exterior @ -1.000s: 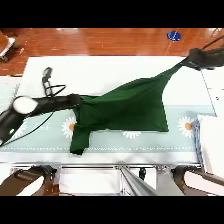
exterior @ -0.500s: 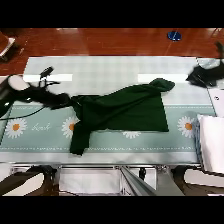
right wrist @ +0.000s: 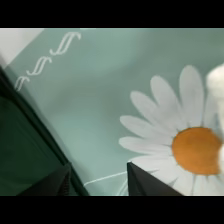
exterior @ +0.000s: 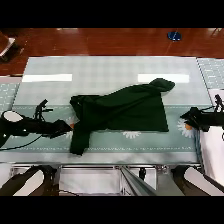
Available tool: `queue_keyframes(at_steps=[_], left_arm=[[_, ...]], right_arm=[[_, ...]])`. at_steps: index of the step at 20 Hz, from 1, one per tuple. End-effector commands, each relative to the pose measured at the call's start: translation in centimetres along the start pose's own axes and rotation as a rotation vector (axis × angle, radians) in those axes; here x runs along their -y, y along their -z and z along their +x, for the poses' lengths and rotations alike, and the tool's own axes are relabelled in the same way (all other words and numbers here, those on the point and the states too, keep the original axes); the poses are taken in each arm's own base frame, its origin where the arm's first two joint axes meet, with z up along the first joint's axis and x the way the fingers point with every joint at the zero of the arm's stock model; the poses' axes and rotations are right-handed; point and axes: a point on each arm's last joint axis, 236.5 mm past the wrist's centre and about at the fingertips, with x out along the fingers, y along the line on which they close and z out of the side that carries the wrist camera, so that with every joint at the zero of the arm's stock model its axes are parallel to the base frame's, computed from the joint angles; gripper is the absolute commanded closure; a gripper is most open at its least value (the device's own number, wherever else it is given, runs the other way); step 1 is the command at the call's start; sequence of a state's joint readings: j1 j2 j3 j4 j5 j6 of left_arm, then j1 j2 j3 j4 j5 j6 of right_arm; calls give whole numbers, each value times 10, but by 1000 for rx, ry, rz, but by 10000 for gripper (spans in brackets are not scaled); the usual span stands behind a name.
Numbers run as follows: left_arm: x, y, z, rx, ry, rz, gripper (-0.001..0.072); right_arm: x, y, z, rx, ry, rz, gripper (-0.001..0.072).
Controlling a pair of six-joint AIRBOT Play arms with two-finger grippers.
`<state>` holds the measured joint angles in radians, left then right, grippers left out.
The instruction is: Fold the shirts.
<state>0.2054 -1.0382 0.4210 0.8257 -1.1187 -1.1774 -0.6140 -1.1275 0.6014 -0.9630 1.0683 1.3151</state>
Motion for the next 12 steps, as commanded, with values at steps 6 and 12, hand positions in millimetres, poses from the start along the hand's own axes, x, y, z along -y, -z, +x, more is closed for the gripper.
queue_keyframes(at_steps=[6, 12], left_arm=[[11, 29, 64, -124, 18, 29, 294], [24, 28, 66, -155, 30, 71, 689]], right_arm=[[-5, 26, 10, -54, -63, 35, 307], [-25, 67, 51, -258, -67, -38, 307]])
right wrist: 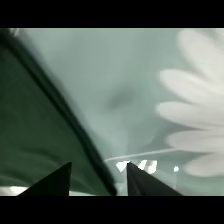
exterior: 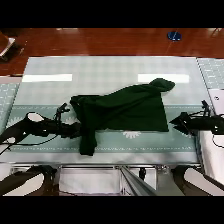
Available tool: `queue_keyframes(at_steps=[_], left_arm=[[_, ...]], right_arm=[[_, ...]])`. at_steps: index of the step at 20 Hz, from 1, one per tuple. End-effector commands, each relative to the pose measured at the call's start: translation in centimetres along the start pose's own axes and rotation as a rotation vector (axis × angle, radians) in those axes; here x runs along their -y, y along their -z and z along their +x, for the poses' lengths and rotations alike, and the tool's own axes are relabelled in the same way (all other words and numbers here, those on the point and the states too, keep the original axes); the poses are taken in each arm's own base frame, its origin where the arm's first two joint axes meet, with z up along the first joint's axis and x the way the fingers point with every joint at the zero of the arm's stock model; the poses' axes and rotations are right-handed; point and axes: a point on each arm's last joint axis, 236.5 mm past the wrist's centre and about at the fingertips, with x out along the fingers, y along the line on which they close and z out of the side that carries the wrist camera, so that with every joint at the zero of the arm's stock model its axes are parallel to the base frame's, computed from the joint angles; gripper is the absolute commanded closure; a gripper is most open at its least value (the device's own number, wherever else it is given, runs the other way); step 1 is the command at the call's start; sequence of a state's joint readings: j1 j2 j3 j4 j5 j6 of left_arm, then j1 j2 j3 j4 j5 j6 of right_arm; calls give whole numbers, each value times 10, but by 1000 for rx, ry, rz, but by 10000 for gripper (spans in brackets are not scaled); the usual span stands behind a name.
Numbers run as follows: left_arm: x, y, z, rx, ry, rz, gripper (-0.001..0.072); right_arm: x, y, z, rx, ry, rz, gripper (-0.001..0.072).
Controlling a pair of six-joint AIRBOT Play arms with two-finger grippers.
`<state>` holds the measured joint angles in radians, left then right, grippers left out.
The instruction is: Fold the shirts.
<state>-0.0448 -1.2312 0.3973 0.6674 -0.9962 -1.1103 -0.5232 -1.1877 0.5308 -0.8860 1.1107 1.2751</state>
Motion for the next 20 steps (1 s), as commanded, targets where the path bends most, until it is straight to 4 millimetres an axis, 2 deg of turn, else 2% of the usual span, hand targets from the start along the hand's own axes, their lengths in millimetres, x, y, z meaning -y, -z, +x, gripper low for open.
queue_keyframes(at_steps=[1, 3, 4, 6, 8, 9, 11, 12, 13, 14, 15, 17, 19, 20], left_arm=[[2, -7, 1, 2, -15, 31, 689], [7, -13, -2, 17, -5, 36, 689], [12, -18, -4, 31, 7, 36, 690], [28, -37, -13, 76, 35, 61, 689], [58, -64, -40, 151, 67, 143, 690], [81, -82, -64, 217, 87, 203, 690], [136, -117, -132, 410, 116, 350, 690], [165, -133, -175, 542, 117, 428, 690], [196, -148, -230, 707, 113, 500, 690], [223, -153, -283, 844, 110, 560, 690], [251, -147, -334, 954, 107, 630, 690], [300, -111, -408, 1095, 90, 779, 690], [334, -63, -455, 1189, 50, 902, 690], [344, -42, -472, 1229, 17, 929, 690]], right_arm=[[-13, 13, 29, -90, -6, -29, 307], [-28, 13, 41, -114, -17, -62, 308], [-40, 12, 45, -125, -26, -92, 352], [-70, 6, 44, -127, -41, -203, 690], [-125, -9, 18, -98, -113, -346, 692], [-158, -23, -7, -45, -146, -430, 692], [-232, -51, -80, 154, -204, -600, 693], [-268, -66, -124, 299, -218, -691, 693], [-300, -82, -177, 476, -206, -760, 693], [-327, -85, -226, 601, -216, -787, 693], [-355, -69, -273, 691, -241, -859, 693], [-385, -29, -348, 852, -238, -986, 693], [-390, 14, -399, 972, -212, -1046, 692], [-387, 36, -416, 1020, -197, -1071, 693]])
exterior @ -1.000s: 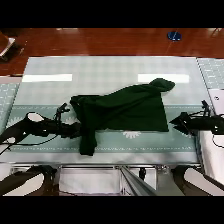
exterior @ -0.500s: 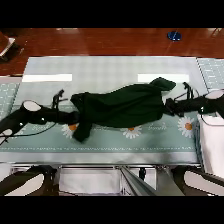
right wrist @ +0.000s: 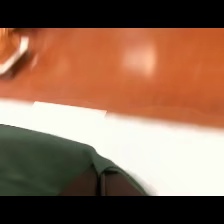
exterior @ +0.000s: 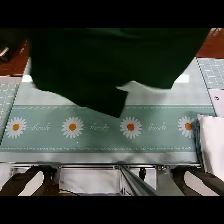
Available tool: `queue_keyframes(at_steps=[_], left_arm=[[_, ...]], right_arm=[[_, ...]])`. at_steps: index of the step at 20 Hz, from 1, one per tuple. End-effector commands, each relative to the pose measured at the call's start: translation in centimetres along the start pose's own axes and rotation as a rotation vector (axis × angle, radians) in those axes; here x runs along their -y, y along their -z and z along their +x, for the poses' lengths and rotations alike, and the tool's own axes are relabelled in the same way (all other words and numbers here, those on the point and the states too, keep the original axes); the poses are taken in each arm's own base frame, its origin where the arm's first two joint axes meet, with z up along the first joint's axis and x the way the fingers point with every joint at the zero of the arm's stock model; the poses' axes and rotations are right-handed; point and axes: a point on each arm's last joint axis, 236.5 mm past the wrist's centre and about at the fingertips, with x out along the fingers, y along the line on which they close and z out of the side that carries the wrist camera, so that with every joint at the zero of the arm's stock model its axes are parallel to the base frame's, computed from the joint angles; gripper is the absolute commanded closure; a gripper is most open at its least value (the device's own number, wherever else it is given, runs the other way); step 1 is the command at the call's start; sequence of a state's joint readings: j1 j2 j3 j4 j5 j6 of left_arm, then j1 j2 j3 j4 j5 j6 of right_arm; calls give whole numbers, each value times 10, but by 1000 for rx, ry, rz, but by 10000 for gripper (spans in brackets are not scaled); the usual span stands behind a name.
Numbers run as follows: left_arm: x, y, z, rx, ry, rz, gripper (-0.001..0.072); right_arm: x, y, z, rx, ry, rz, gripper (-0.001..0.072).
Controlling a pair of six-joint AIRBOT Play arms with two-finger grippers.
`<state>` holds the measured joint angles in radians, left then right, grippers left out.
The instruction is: Fold the shirts.
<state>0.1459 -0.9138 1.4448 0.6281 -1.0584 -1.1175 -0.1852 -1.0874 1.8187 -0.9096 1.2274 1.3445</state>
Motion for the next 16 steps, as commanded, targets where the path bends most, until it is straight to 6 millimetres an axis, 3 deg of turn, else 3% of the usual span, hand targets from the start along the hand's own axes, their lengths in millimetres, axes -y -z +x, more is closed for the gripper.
queue_keyframes(at_steps=[1, 4, 6, 9, 11, 13, 16], left_arm=[[66, -73, -87, 158, -74, 227, 690], [96, -85, -146, 219, -225, 349, 690], [115, -87, -181, 280, -303, 425, 690], [131, -76, -212, 305, -368, 460, 690], [135, -68, -216, 290, -371, 458, 690], [126, -59, -209, 246, -366, 426, 690], [83, -26, -172, 102, -356, 321, 690]], right_arm=[[-54, -44, -103, 182, 83, -170, 693], [-80, -35, -164, 240, 153, -231, 693], [-91, -29, -194, 277, 190, -248, 693], [-103, -17, -217, 287, 206, -253, 692], [-103, -4, -217, 240, 207, -238, 693], [-96, 5, -210, 195, 211, -222, 692], [-75, 25, -181, 102, 209, -169, 692]])
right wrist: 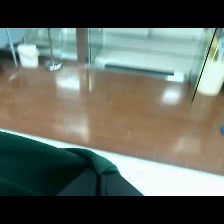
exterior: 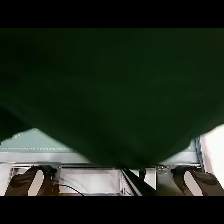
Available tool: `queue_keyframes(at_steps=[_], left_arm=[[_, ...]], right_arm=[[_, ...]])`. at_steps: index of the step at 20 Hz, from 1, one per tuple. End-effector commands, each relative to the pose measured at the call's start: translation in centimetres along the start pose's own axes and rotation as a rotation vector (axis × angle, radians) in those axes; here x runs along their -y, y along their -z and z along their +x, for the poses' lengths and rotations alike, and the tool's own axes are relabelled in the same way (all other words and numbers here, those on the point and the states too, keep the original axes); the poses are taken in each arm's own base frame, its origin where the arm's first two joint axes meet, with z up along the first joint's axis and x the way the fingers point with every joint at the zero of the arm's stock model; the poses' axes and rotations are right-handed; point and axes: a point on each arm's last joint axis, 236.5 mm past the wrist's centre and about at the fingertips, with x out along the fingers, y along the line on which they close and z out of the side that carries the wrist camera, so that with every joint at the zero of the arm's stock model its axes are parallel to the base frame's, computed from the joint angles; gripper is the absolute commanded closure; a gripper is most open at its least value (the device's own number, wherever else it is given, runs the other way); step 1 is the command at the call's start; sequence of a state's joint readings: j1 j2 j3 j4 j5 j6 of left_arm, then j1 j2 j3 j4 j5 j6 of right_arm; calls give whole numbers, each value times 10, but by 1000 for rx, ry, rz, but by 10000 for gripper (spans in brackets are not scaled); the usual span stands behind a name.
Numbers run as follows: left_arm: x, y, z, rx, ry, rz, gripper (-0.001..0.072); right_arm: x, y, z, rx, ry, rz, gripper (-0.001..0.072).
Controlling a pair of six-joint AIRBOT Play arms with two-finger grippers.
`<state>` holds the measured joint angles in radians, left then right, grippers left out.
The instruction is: Fold the shirts.
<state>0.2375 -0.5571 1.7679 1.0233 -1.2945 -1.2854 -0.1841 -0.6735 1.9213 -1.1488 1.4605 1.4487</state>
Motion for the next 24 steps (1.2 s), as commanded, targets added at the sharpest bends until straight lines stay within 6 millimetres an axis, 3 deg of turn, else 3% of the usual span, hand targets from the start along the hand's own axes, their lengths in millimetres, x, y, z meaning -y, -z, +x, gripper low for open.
queue_keyframes(at_steps=[1, 5, 8, 11, 15, 18, 21, 22, 23, 24], left_arm=[[-12, 62, 35, -178, 26, -93, 690], [-14, 174, 108, -435, 161, -345, 689], [-13, 240, 164, -542, 201, -460, 689], [-6, 284, 228, -585, 215, -508, 689], [-32, 340, 314, -558, 87, -604, 690], [-37, 390, 343, -640, 50, -684, 690], [-11, 434, 344, -769, 101, -753, 687], [-4, 443, 341, -806, 116, -760, 655], [-3, 452, 335, -850, 125, -741, 431], [-7, 459, 324, -902, 128, -718, 210]], right_arm=[[12, 40, 27, -134, -1, 52, 693], [37, 115, 94, -323, -9, 146, 692], [55, 180, 155, -482, -34, 231, 693], [66, 221, 225, -558, -103, 321, 693], [83, 269, 327, -573, -169, 524, 692], [101, 310, 387, -619, -172, 624, 692], [102, 337, 428, -640, -204, 774, 664], [102, 342, 437, -639, -219, 812, 422], [105, 346, 441, -644, -222, 820, 297], [113, 343, 437, -651, -222, 817, 297]])
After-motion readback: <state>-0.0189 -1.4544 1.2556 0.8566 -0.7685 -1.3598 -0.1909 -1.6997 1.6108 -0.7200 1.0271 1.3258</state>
